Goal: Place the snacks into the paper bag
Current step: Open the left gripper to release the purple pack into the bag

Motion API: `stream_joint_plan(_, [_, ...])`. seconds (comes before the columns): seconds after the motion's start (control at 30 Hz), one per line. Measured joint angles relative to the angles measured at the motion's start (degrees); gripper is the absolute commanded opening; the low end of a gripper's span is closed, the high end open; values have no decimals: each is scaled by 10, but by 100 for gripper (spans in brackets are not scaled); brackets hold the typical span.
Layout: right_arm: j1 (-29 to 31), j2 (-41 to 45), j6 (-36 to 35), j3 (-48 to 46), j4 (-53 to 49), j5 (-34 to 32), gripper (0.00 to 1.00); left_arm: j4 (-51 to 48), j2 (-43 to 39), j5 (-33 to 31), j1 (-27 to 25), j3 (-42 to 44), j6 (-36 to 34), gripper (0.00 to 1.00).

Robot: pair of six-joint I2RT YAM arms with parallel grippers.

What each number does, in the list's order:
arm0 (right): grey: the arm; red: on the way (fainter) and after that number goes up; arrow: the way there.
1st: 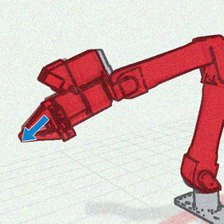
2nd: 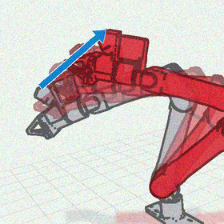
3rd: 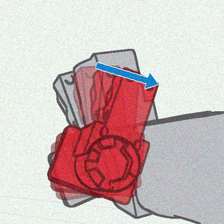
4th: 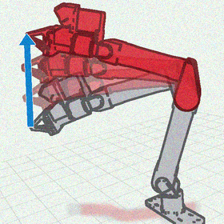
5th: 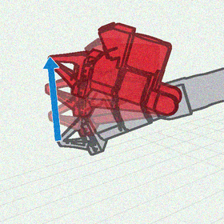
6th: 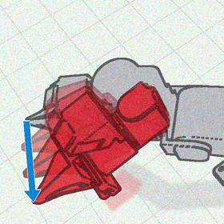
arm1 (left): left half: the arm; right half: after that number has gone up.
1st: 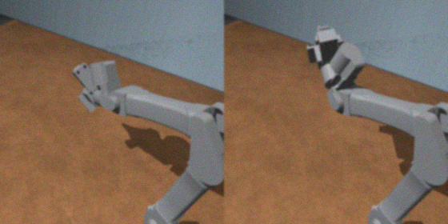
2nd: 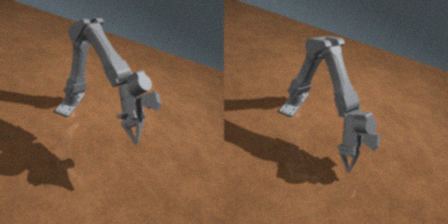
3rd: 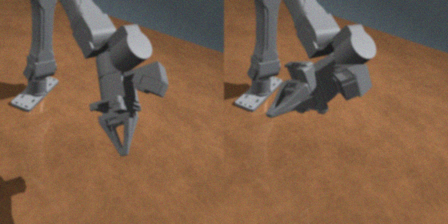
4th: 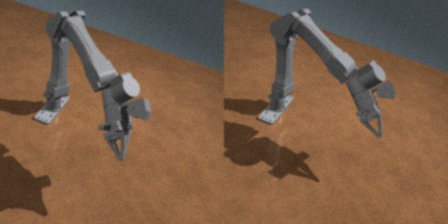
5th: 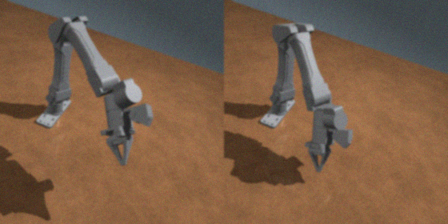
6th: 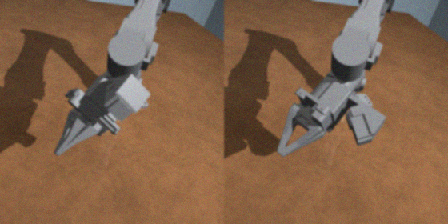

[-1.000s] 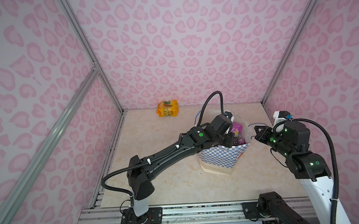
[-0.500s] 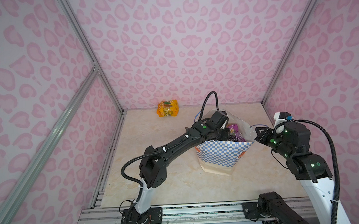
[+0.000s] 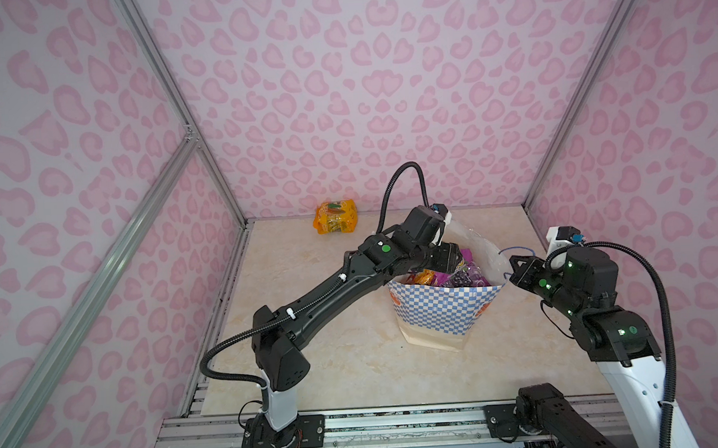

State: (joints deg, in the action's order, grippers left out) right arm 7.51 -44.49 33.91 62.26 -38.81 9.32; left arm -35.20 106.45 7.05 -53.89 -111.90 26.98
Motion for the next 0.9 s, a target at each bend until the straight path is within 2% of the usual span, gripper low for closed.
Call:
stream_joint_plan(0.1, [0,0,1,-2,0,2,2,-3,17,7,-18,-43,-16,62])
stream_joint_plan(0.2, [0,-1,5,-2,3,2,2,-8,67,27,-33,-107,-27,62])
stream_joint_plan(0.37, [0,4,5,-2,-1,1,2,-30,147,35,-28,-169,-29,66])
stream_joint_plan(0.47, [0,10,4,-1,-2,-1,2,-42,177,31,-18,-174,-31,69])
stream_joint_plan(0.53, [0,14,4,-1,-4,-3,2,-43,193,31,-10,-174,-33,75])
stream_joint_plan(0.57, [0,15,4,-1,-5,-3,2,-43,198,31,-8,-172,-33,81])
stream_joint_plan(0.6, [0,16,4,-1,-5,-3,2,-40,202,38,-6,-167,-33,93])
stream_joint_plan(0.63, [0,16,4,-2,-5,-4,2,-35,204,43,-5,-160,-37,98])
stream_joint_plan(0.9, [0,7,4,-11,0,-7,1,7,194,42,-20,-89,-42,97])
